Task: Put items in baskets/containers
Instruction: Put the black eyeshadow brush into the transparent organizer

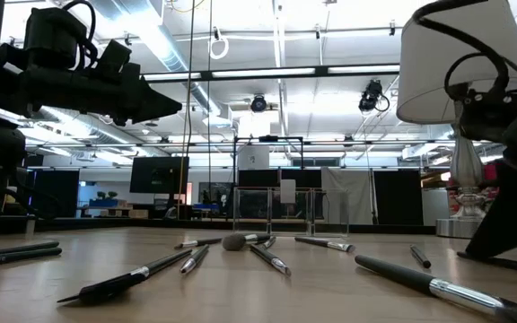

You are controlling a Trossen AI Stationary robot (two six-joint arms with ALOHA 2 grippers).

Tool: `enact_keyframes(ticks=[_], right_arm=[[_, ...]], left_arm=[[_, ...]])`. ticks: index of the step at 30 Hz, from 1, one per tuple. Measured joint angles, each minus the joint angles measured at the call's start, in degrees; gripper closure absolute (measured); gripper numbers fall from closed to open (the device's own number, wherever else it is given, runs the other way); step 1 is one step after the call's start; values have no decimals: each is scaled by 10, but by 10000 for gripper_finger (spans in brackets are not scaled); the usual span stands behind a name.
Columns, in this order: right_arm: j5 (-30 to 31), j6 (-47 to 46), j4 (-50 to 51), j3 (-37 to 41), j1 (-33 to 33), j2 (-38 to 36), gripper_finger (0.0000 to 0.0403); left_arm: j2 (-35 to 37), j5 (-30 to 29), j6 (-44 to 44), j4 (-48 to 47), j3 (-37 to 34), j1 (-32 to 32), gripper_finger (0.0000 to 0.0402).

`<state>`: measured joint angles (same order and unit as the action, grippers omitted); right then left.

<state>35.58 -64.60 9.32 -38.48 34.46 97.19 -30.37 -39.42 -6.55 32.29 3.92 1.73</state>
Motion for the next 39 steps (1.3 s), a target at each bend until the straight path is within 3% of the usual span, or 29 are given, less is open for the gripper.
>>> enact_keyframes(ticks=[9, 23, 27, 34, 39], right_arm=[[6, -10, 0, -1, 1, 10, 271], [0, 85, 19, 10, -21, 10, 376], [8, 123, -64, 53, -42, 9, 364], [37, 217, -247, 134, -50, 12, 310], [47, 276, -333, 152, -59, 14, 284]], left_arm=[[0, 0, 0, 0, 0, 0, 259], [0, 0, -1, 0, 0, 0, 259], [0, 0, -2, 0, 0, 0, 259], [0, 0, -2, 0, 0, 0, 259], [0, 0, -2, 0, 0, 0, 259]])
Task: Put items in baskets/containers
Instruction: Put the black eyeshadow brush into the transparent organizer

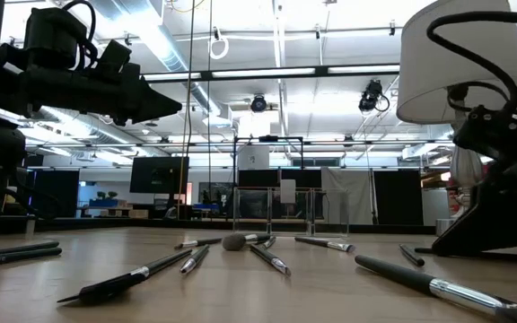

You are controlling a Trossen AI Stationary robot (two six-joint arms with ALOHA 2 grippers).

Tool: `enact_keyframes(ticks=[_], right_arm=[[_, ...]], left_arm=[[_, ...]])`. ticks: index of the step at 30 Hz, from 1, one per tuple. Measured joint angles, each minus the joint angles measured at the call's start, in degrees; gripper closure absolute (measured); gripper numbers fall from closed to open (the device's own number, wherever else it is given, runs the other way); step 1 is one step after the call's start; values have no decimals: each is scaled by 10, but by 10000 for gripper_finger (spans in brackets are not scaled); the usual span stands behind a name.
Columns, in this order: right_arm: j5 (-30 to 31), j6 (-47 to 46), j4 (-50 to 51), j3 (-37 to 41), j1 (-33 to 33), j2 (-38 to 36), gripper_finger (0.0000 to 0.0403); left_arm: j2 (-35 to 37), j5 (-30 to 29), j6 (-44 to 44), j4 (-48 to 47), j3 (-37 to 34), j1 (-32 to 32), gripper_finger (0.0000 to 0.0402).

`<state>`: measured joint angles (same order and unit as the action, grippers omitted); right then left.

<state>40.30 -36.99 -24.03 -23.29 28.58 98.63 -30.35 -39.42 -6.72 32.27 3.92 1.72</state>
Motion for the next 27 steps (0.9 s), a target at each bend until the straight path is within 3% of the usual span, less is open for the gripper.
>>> enact_keyframes(ticks=[10, 16, 22, 27], right_arm=[[29, 32, 12, -15, 32, -5, 278], [18, -58, 63, -17, 67, -16, 278], [65, -94, 104, -17, 125, -16, 278], [70, -195, 171, -21, 153, -4, 278]], left_arm=[[0, 1, 26, -32, 0, 0, 259], [0, 2, 46, -52, 0, 0, 259], [0, 2, 46, -52, 0, 0, 259], [0, 2, 46, -52, 0, 0, 259]])
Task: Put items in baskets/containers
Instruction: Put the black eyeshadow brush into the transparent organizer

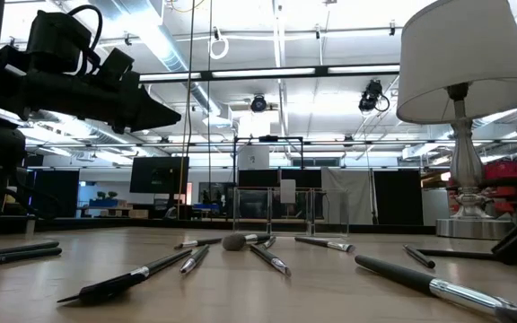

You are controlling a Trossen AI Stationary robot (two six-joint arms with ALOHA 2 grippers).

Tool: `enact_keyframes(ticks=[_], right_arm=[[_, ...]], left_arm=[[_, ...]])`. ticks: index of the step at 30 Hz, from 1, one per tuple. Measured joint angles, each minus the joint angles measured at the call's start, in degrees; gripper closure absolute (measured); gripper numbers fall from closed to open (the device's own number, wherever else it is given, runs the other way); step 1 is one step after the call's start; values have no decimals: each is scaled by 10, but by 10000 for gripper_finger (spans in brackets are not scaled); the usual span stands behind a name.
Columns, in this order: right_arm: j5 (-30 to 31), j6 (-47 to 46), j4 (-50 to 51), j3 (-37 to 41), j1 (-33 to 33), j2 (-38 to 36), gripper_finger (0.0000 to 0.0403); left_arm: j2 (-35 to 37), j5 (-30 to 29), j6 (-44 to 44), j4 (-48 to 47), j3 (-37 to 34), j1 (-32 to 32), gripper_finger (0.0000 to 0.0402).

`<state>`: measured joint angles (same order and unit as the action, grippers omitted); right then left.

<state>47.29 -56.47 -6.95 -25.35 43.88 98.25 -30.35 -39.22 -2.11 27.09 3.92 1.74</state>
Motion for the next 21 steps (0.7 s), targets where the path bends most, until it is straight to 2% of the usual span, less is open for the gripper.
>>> enact_keyframes(ticks=[8, 14, 16, 18, 21], right_arm=[[45, -27, -17, 1, 34, 42, 293], [42, -6, -22, 1, 32, 43, 379], [42, 6, -26, 1, 32, 43, 391], [43, 5, -30, 2, 31, 43, 388], [48, 12, -41, 3, 31, 45, 392]], left_arm=[[0, 0, 0, 0, 0, 0, 259], [0, 0, 1, 0, 0, 0, 259], [0, 1, 16, 0, 0, 0, 259], [0, 26, 19, 0, 0, 0, 259], [0, 129, 29, 2, 0, 0, 260]])
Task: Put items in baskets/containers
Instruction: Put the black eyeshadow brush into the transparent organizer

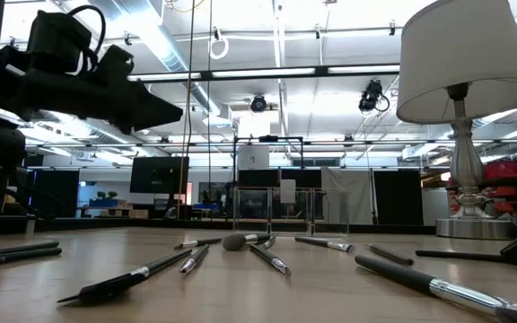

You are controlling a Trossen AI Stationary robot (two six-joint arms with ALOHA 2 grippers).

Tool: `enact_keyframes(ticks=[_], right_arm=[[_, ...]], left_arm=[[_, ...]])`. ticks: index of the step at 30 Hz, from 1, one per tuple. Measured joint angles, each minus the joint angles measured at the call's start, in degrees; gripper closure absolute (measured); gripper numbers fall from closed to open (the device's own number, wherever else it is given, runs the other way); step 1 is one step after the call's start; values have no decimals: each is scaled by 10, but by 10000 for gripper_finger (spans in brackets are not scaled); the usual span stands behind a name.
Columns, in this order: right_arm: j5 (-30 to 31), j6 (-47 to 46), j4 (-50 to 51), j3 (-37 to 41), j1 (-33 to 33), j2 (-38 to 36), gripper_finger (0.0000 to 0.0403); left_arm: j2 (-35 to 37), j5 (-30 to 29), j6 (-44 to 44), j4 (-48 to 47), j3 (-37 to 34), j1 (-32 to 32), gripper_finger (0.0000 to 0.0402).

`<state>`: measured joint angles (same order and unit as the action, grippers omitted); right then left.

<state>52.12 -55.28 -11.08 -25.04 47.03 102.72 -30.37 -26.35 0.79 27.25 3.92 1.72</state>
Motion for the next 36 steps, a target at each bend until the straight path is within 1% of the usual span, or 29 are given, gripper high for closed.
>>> enact_keyframes(ticks=[3, 4, 6, 10, 12, 14, 16, 21, 25, 29, 31, 36], right_arm=[[11, 28, -19, 1, -1, 2, 396], [15, 40, -29, 1, -3, 2, 396], [11, 65, -50, 2, -13, 2, 397], [-23, 132, -103, 2, -47, 2, 397], [-38, 171, -123, 2, -67, 2, 398], [-57, 206, -140, 1, -88, 2, 398], [-79, 237, -155, 1, -109, 1, 399], [-118, 302, -199, 1, -147, 2, 399], [-130, 322, -207, 0, -157, 2, 399], [-129, 330, -208, 0, -158, 2, 399], [-128, 333, -209, 0, -158, 2, 399], [-127, 333, -210, 0, -158, 2, 399]], left_arm=[[-8, 111, 50, 2, 0, 0, 260], [-15, 138, 67, 2, 0, 0, 260], [-38, 170, 94, 3, 0, 2, 260], [-124, 178, 95, 35, 3, 14, 260], [-179, 185, 91, 38, 28, 19, 260], [-238, 193, 87, 39, 69, 24, 260], [-301, 208, 62, 23, 120, 27, 260], [-468, 205, 25, -23, 251, 24, 260], [-602, 206, 12, -38, 337, 23, 260], [-710, 207, 5, -38, 417, 23, 260], [-751, 211, 3, -36, 456, 25, 260], [-814, 264, -19, -37, 531, 34, 260]])
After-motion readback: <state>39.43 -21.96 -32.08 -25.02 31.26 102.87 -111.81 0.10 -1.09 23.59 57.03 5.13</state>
